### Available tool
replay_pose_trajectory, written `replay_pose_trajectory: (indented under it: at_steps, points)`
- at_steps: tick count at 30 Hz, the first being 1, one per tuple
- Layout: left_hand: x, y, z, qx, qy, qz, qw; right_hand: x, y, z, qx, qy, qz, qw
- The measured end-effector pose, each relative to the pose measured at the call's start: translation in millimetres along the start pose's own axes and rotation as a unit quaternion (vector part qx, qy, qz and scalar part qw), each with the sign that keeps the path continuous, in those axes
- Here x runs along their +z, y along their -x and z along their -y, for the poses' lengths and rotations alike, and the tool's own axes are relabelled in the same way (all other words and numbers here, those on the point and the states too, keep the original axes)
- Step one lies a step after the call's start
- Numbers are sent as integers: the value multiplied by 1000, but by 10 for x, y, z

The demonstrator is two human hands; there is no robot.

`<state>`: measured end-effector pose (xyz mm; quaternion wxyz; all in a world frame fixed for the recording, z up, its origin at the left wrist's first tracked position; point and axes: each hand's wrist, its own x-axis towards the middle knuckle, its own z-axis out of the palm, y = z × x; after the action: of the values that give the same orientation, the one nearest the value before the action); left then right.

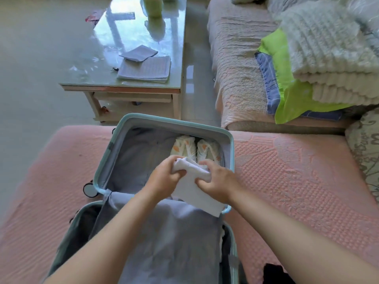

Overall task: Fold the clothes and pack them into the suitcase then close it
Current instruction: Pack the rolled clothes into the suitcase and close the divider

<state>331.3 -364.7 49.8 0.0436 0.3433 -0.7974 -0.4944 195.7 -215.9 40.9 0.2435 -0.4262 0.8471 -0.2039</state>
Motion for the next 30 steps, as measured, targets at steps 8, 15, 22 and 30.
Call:
replay_pose_trajectory:
  at_steps: [8,15,22,30]
  points:
    - [-834,-14,927,-77,16,-154,985,654,-716,812,-53,34,27,998]
    - [-991,-184,1559,-106,-171,-97,975,1191,-1091,934,10,66,162,984]
    - [-816,-277,1700,60,-398,85,911,1563,-1288,880,-5,122,75,990]
    - [-788,-533,1692,38,-470,74,879,1883,-1122,772,58,70,57,994]
